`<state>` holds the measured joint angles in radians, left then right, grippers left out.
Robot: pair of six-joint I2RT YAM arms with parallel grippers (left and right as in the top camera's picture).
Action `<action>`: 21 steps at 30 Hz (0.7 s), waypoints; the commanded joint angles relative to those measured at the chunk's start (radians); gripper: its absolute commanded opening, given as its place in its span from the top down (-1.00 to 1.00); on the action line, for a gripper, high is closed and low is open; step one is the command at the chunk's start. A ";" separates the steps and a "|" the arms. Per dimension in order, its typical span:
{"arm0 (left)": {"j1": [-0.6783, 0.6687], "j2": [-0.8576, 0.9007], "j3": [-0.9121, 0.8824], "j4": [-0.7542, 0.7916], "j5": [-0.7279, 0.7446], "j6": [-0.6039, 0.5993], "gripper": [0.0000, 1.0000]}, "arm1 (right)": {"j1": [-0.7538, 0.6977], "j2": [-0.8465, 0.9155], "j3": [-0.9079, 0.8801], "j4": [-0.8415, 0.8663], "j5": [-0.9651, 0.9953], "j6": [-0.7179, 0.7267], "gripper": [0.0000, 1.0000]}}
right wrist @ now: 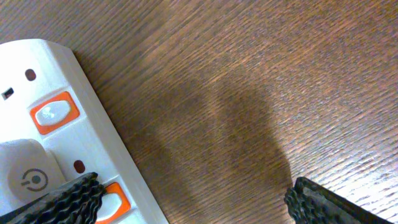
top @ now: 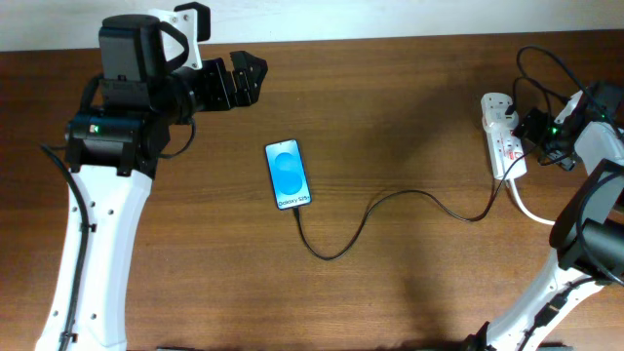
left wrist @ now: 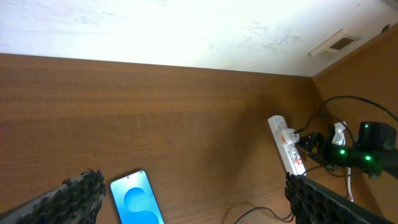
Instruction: Plug charger to phone and switch on socket
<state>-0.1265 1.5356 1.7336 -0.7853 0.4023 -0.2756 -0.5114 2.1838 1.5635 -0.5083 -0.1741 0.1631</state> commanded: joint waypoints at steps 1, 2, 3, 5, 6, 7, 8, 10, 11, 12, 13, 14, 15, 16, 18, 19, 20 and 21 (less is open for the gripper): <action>0.005 -0.010 0.004 0.001 -0.007 0.016 -0.98 | 0.027 0.035 0.000 -0.035 -0.035 -0.006 -0.99; 0.005 -0.010 0.005 0.001 -0.007 0.016 -0.98 | 0.027 0.035 0.000 -0.044 -0.035 -0.006 -0.99; 0.005 -0.010 0.004 0.001 -0.007 0.016 -0.98 | 0.027 0.035 0.000 -0.050 -0.035 -0.006 -0.99; 0.005 -0.010 0.004 0.001 -0.007 0.016 -0.98 | 0.027 0.035 0.000 -0.058 -0.035 -0.006 -0.99; 0.005 -0.010 0.004 0.001 -0.007 0.016 -0.98 | 0.027 0.035 0.000 -0.062 -0.035 -0.006 -1.00; 0.005 -0.010 0.005 0.001 -0.007 0.016 -0.98 | 0.027 0.035 0.000 -0.066 -0.035 -0.006 -1.00; 0.005 -0.010 0.004 0.001 -0.007 0.016 -0.98 | 0.027 0.035 0.000 -0.071 -0.035 -0.006 -0.99; 0.005 -0.010 0.004 0.001 -0.007 0.016 -0.98 | 0.027 0.035 0.000 -0.084 -0.032 -0.006 -0.99; 0.005 -0.010 0.004 0.001 -0.007 0.016 -0.98 | 0.027 0.035 0.000 -0.088 -0.028 -0.006 -0.99; 0.005 -0.010 0.004 0.001 -0.007 0.016 -0.98 | 0.027 0.035 0.000 -0.092 -0.024 -0.006 -0.99; 0.005 -0.010 0.004 0.001 -0.007 0.016 -0.98 | 0.027 0.035 0.000 -0.096 -0.020 -0.006 -0.99; 0.005 -0.010 0.004 0.001 -0.007 0.016 -0.98 | 0.027 0.035 0.000 -0.100 -0.011 -0.006 -0.99; 0.005 -0.010 0.004 0.001 -0.007 0.016 -0.98 | 0.027 0.035 0.000 -0.103 -0.002 -0.006 -0.99; 0.005 -0.010 0.004 0.001 -0.007 0.016 -0.98 | 0.027 0.035 0.000 -0.106 0.003 -0.006 -1.00; 0.005 -0.010 0.004 0.001 -0.007 0.016 -0.98 | 0.027 0.035 -0.001 -0.109 0.003 -0.006 -0.99; 0.005 -0.010 0.004 0.001 -0.007 0.016 -0.98 | 0.027 0.035 -0.001 -0.109 0.002 -0.006 -0.99; 0.005 -0.010 0.004 0.001 -0.007 0.016 -0.98 | 0.027 0.035 -0.001 -0.109 0.002 -0.006 -0.99; 0.005 -0.010 0.004 0.001 -0.007 0.016 -0.98 | 0.027 0.035 -0.001 -0.109 0.002 -0.006 -0.99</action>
<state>-0.1265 1.5356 1.7336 -0.7853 0.4023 -0.2756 -0.5114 2.1838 1.5867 -0.5797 -0.1730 0.1837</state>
